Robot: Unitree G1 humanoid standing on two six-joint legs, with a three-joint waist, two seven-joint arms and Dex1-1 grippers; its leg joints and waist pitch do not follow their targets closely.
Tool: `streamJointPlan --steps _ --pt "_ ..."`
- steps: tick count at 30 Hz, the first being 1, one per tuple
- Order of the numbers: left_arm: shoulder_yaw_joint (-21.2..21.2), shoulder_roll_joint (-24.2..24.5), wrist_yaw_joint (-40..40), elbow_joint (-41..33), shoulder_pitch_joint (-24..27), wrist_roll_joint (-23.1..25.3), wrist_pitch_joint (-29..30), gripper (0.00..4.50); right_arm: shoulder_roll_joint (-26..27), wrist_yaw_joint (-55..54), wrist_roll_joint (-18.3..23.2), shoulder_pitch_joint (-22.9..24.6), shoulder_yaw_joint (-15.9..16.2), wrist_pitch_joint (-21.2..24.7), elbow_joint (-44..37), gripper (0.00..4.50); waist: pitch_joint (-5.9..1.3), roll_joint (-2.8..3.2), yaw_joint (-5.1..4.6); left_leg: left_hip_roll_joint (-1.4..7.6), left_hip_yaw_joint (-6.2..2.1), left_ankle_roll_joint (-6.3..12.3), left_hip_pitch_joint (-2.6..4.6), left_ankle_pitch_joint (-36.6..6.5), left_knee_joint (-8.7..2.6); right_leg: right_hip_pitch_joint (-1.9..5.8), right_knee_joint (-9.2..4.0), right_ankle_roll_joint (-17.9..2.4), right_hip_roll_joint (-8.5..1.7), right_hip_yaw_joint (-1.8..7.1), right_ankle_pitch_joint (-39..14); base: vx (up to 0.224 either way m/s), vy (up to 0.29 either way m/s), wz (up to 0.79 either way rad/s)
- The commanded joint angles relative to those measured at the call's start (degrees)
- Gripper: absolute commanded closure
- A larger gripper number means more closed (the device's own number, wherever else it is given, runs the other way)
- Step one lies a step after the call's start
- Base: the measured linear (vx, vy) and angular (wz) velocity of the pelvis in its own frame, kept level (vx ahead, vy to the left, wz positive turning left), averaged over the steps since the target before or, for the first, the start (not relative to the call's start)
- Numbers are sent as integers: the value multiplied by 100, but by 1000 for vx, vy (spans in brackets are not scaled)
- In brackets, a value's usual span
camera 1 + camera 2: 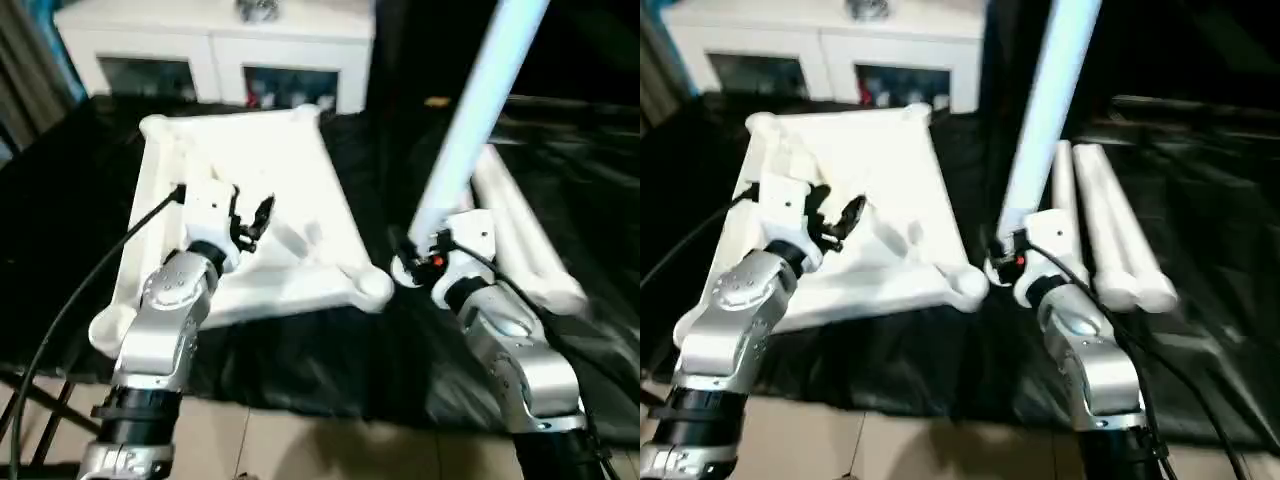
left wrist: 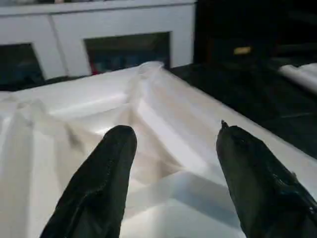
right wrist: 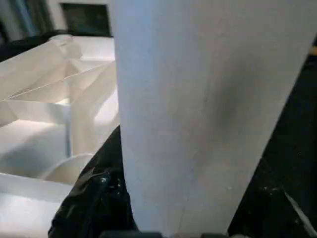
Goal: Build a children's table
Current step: Move to table
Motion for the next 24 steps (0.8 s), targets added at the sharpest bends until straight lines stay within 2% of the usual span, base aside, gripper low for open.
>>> streamJointPlan --steps 1,2,3,4,5,6,7,8,9,10,11,12,13,14,15,16,17,18,19,20,21,22,23,24 --pt "-55 -25 -38 -100 8 3 35 150 -99 29 -68 13 -41 69 -51 259 -575 104 -252 979 -817 2532 1015 1461 -224 -678 321 -344 -358 238 57 185 -18 8" --pt "-57 -28 -32 -102 14 6 50 150 -99 31 -68 24 -46 75 -56 259 -561 18 -242 914 -822 2830 1000 2024 -93 -857 386 -91 -502 438 141 158 -53 2" --pt "-61 -30 -31 -99 19 8 46 150 -91 26 -60 32 -58 84 -63 259 -565 -105 -230 612 -628 2675 796 1967 41 -693 223 -121 -554 544 580 108 -61 1" --pt "-72 -28 -32 -95 25 1 37 150 -89 25 -69 39 -64 88 -72 259 -511 -262 -137 70 -234 2339 198 1507 172 -130 18 -203 -568 711 1175 108 -61 1" --pt "-73 -36 -41 -98 39 -20 3 150 -91 28 -75 47 -65 92 -85 259 -526 -457 114 -473 -48 1759 -716 -159 801 796 -288 -575 -853 1327 1783 126 -29 16" --pt "-97 -33 -49 -101 63 -15 -53 150 -98 29 -80 56 -64 97 -101 259 -516 -335 215 -226 -227 994 -897 174 867 771 -101 -848 -1010 1288 3501 121 -17 8" --pt "-116 -29 -52 -99 73 -3 -50 150 -100 22 -78 59 -66 102 -106 259 -496 -293 202 -228 -240 428 -968 900 599 775 255 -794 -660 930 5498 121 -17 8" --pt "-125 -37 -62 -89 81 -10 -27 150 -111 18 -76 62 -66 102 -112 259 -540 -102 195 -125 -247 367 -775 1775 160 535 378 -381 -386 573 6131 0 0 0" --pt "-133 -43 -70 -78 85 -13 -13 150 -120 17 -73 65 -66 102 -118 259 -542 73 163 -25 -293 462 -650 2146 40 398 373 -166 -351 428 5817 -120 7 -17" --pt "-157 -49 -119 -53 88 -23 -28 150 -128 27 -38 75 -84 132 -141 259 -571 183 33 352 -572 1136 -511 2810 118 199 611 262 -200 314 4862 -120 7 -17" --pt "-163 -50 -132 -47 88 -23 -34 150 -131 29 -28 78 -88 139 -146 259 -674 194 -17 856 -971 1920 2 4210 287 -323 637 342 -421 520 3003 0 0 0" --pt "-272 23 -305 46 76 17 -124 150 -206 146 12 85 -45 232 -230 259 -646 195 -56 980 -1075 2130 96 4629 289 -495 538 284 -582 697 2196 -69 56 -7" --pt "-301 42 -375 63 70 13 -159 150 -211 166 34 88 -49 252 -244 259 -579 86 -16 714 -948 2017 -114 4426 270 -402 308 139 -658 828 1813 -69 56 -7" --pt "-508 182 -879 184 20 -5 -427 150 -240 286 190 110 -83 418 -334 259 -511 -47 110 191 -469 1461 -522 2899 243 -66 126 -138 -607 765 2139 -89 76 -8" --pt "-596 243 -1069 238 -9 13 -558 150 -252 305 241 114 -107 516 -359 259 -466 -62 179 120 -357 1168 -594 2010 154 6 30 -181 -635 747 2008 -88 26 -1" --pt "-708 320 -1289 300 -42 34 -695 150 -269 341 298 115 -138 595 -375 259 -443 -19 249 223 -299 670 -484 644 27 -3 -58 -394 -614 716 1303 -88 26 -1" --pt "-903 461 -1645 387 -93 49 -839 150 -298 432 388 106 -189 670 -381 259 -399 30 221 290 -263 299 -420 -243 -138 0 -105 -628 -516 645 472 -103 8 0" --pt "-903 461 -1645 387 -93 49 -839 150 -298 432 388 106 -189 670 -381 259 -392 37 205 319 -240 162 -379 -613 -201 -15 -130 -681 -479 630 73 -102 21 -4" --pt "-1093 599 -2029 439 -127 54 -957 150 -364 562 458 107 -213 673 -390 259 -379 77 179 366 -215 -85 -313 -1177 -292 -66 -159 -760 -449 627 -469 -102 21 -4" --pt "-1222 693 -2296 465 -150 39 -989 150 -412 653 509 109 -233 687 -403 259 -337 68 155 363 -202 -247 -302 -1674 -356 -96 -230 -712 -461 651 -1043 -93 20 -4" --pt "-1513 907 -3046 439 -153 -77 -953 150 -536 880 648 110 -263 741 -453 259 -278 91 125 345 -183 -443 -282 -2174 -406 -129 -307 -615 -489 670 -1689 -84 24 -9" --pt "-1523 915 -3077 438 -152 -82 -950 150 -542 889 654 110 -263 743 -456 259 -287 75 150 350 -188 -502 -259 -2311 -406 -133 -350 -536 -525 686 -1971 -84 24 -9" --pt "-1736 1091 -3596 403 -132 -124 -866 150 -664 1044 744 122 -267 825 -515 259 -297 116 169 350 -174 -577 -221 -2390 -397 -183 -373 -464 -552 717 -2178 -82 22 -8" --pt "-1736 1091 -3596 403 -132 -124 -866 150 -664 1044 744 122 -267 825 -515 259 -291 86 169 345 -158 -578 -207 -2401 -399 -194 -417 -428 -560 729 -2264 -72 18 -4"
